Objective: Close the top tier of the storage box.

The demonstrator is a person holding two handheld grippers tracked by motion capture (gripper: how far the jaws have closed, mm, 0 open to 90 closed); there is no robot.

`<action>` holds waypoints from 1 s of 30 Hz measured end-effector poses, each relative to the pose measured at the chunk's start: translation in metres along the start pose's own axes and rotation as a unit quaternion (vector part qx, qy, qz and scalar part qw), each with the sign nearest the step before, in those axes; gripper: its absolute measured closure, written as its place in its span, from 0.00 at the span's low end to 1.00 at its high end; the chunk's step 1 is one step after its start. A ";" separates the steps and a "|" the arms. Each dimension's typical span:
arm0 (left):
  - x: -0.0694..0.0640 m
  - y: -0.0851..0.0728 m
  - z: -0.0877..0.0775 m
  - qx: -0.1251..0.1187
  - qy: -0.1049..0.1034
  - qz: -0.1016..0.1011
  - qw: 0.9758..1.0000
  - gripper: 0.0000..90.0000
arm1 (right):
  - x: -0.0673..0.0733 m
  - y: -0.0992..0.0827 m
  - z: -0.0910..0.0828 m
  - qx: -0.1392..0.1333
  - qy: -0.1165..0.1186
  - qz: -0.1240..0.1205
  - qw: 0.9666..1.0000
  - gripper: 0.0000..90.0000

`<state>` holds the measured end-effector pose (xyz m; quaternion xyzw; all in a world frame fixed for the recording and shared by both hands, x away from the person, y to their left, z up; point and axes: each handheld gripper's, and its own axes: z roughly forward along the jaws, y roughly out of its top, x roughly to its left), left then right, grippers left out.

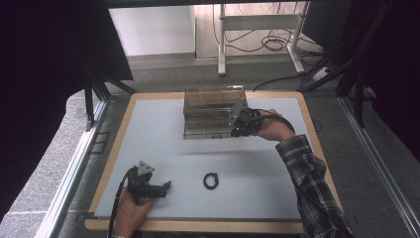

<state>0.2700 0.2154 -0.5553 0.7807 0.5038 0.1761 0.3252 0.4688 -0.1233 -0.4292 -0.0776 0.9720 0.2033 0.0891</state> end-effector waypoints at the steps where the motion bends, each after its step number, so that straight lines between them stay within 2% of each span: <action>1: 0.000 0.000 0.000 0.000 0.000 0.000 1.000 0.00 | 0.001 -0.001 0.001 0.003 -0.001 0.001 1.000 0.95; 6: 0.000 0.000 0.000 0.000 0.000 0.000 1.000 0.00 | 0.001 -0.001 0.004 0.004 -0.002 -0.005 1.000 0.95; 13: 0.000 0.000 0.000 0.000 0.000 0.000 1.000 0.00 | 0.003 0.000 0.000 -0.004 -0.008 -0.002 1.000 0.94; 23: 0.000 0.000 0.000 0.000 0.000 0.000 1.000 0.00 | 0.006 0.000 -0.005 -0.022 -0.021 0.017 0.999 0.92; 25: 0.000 0.000 0.000 0.000 0.000 0.000 1.000 0.00 | 0.008 0.001 -0.009 -0.038 -0.027 0.021 0.999 0.91; 30: 0.000 0.000 0.000 0.000 0.000 0.000 1.000 0.00 | 0.014 0.004 -0.012 -0.049 -0.035 0.036 0.998 0.88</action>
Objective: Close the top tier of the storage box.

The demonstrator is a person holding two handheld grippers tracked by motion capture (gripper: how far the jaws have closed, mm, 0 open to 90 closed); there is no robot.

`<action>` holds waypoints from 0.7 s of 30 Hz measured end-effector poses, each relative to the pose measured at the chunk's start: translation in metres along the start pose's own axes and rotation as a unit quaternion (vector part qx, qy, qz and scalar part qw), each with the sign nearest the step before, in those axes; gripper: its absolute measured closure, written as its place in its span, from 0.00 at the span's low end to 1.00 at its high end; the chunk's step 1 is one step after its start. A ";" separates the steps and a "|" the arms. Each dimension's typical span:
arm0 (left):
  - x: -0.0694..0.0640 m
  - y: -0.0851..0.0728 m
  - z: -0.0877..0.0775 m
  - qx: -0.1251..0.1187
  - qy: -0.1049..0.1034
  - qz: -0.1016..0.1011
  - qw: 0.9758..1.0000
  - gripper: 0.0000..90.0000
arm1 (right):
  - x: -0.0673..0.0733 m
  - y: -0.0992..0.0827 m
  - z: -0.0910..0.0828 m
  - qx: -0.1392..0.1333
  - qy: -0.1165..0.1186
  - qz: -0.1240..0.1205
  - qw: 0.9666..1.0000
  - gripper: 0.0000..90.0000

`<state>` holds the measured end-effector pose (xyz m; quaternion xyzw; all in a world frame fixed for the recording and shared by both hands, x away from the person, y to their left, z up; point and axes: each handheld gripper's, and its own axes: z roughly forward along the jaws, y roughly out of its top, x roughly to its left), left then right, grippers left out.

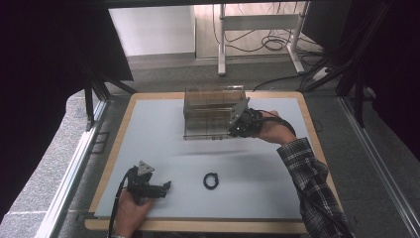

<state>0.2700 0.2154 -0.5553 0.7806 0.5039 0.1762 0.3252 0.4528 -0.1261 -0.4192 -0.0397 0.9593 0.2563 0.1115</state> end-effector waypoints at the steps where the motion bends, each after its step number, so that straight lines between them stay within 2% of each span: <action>1: 0.000 0.000 0.000 0.000 0.000 0.000 1.000 0.00 | 0.001 0.000 0.000 0.000 0.000 0.003 1.000 0.88; 7: 0.000 0.000 0.000 0.000 0.000 0.000 1.000 0.00 | 0.007 0.003 -0.004 -0.017 -0.003 0.013 1.000 0.84; 21: 0.000 0.000 0.000 0.000 0.000 0.000 1.000 0.00 | 0.016 -0.001 0.000 -0.030 -0.004 0.043 0.999 0.78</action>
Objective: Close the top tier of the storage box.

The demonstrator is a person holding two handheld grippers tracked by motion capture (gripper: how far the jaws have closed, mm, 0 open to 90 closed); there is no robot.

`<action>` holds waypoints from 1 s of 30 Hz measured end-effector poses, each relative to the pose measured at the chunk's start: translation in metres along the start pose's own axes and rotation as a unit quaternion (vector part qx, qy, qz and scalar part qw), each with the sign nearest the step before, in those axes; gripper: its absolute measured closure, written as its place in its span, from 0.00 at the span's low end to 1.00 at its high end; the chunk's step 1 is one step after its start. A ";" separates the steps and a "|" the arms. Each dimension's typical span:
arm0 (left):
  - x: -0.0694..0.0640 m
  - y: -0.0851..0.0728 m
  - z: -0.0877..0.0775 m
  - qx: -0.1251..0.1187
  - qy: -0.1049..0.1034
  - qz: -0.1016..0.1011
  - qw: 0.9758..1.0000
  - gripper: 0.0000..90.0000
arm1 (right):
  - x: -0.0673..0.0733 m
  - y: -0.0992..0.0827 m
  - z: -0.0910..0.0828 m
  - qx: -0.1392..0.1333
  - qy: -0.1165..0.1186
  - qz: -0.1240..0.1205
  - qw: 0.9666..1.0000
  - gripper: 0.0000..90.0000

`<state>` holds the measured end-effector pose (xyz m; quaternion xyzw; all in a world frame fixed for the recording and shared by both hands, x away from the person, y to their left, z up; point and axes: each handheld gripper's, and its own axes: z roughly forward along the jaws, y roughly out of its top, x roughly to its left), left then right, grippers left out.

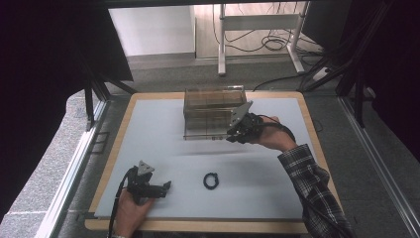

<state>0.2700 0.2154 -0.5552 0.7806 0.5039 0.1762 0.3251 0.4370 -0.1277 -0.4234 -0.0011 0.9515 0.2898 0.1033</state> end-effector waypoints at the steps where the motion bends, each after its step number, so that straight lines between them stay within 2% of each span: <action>1: 0.000 0.000 0.000 0.000 0.000 0.000 1.000 0.00 | 0.001 0.000 0.000 0.001 -0.003 0.002 1.000 0.77; 16: 0.000 0.000 0.000 -0.002 0.000 -0.002 1.000 0.00 | 0.011 -0.012 0.007 -0.014 -0.008 0.045 0.999 0.67; 21: 0.000 0.000 0.000 -0.002 0.000 -0.002 1.000 0.00 | 0.013 -0.017 0.010 -0.022 -0.011 0.063 0.998 0.63; 25: 0.000 0.000 0.000 -0.002 0.000 -0.002 1.000 0.00 | 0.015 -0.021 0.013 -0.025 -0.014 0.089 0.996 0.60; 30: 0.000 0.000 0.000 -0.002 0.000 -0.002 1.000 0.00 | 0.018 -0.023 0.015 -0.032 -0.013 0.101 0.994 0.57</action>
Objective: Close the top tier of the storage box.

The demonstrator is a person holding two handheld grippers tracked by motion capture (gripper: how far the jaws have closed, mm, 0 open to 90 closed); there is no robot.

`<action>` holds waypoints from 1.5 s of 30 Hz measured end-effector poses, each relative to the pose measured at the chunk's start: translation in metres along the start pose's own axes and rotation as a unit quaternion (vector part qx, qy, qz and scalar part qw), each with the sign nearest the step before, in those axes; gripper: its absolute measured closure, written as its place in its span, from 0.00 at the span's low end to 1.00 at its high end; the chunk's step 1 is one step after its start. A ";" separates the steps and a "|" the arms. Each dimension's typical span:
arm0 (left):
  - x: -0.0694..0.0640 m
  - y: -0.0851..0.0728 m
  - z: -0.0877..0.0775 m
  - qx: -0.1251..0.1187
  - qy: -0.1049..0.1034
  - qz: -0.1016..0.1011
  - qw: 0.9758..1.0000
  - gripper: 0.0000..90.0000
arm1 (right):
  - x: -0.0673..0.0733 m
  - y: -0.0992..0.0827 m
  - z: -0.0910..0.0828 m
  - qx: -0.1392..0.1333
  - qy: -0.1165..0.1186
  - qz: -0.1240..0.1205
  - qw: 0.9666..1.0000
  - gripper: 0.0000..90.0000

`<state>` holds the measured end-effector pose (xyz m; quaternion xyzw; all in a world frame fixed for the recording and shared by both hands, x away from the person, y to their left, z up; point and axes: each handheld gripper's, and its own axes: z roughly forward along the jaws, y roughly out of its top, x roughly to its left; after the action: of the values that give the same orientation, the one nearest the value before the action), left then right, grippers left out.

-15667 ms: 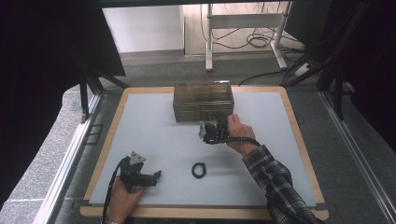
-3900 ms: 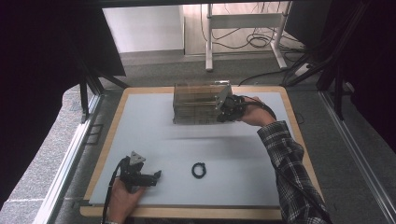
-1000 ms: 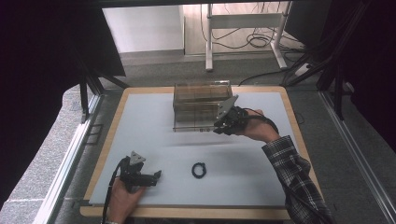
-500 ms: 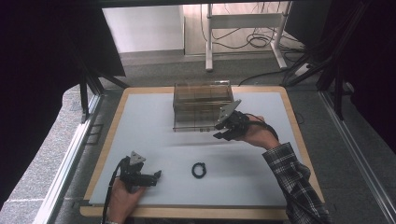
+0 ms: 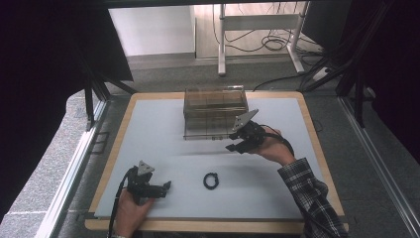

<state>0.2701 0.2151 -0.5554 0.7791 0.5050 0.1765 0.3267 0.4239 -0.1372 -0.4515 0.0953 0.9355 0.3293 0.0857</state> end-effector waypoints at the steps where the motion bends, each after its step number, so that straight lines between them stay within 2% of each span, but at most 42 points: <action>1: 0.000 0.000 0.000 0.000 0.000 0.000 1.000 0.00 | 0.001 -0.001 0.000 -0.001 0.000 0.002 1.000 0.56; 7: 0.000 0.000 0.000 0.000 0.000 0.000 1.000 0.00 | 0.006 -0.003 0.005 0.002 -0.002 0.011 1.000 0.52; 10: 0.000 0.000 0.000 0.000 0.000 0.000 1.000 0.00 | 0.006 -0.005 0.009 0.005 0.001 0.029 1.000 0.50; 11: 0.000 0.000 0.000 0.000 0.000 0.000 1.000 0.00 | 0.007 -0.007 0.011 0.003 0.001 0.033 0.999 0.47; 19: 0.000 0.000 0.000 0.000 0.000 0.000 1.000 0.00 | 0.013 -0.012 0.014 -0.004 -0.007 0.044 0.999 0.45; 27: 0.000 0.000 0.000 0.001 0.000 0.002 1.000 0.00 | 0.020 -0.017 0.020 0.002 0.000 0.047 0.999 0.45; 31: 0.000 0.000 0.000 0.001 0.000 0.002 1.000 0.00 | 0.023 -0.018 0.022 -0.009 -0.016 0.050 0.999 0.45; 37: 0.000 0.000 0.000 0.001 0.000 0.002 1.000 0.00 | 0.028 -0.018 0.023 -0.008 -0.020 0.051 0.998 0.46; 41: 0.000 0.000 0.000 0.001 0.000 0.002 1.000 0.00 | 0.030 -0.019 0.025 -0.003 -0.011 0.055 0.998 0.48; 45: 0.000 0.000 0.000 0.001 0.000 0.002 1.000 0.00 | 0.033 -0.019 0.025 -0.005 -0.010 0.047 0.999 0.48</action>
<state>0.2699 0.2154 -0.5552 0.7806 0.5037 0.1765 0.3252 0.3954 -0.1287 -0.4862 0.1416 0.9275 0.3364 0.0803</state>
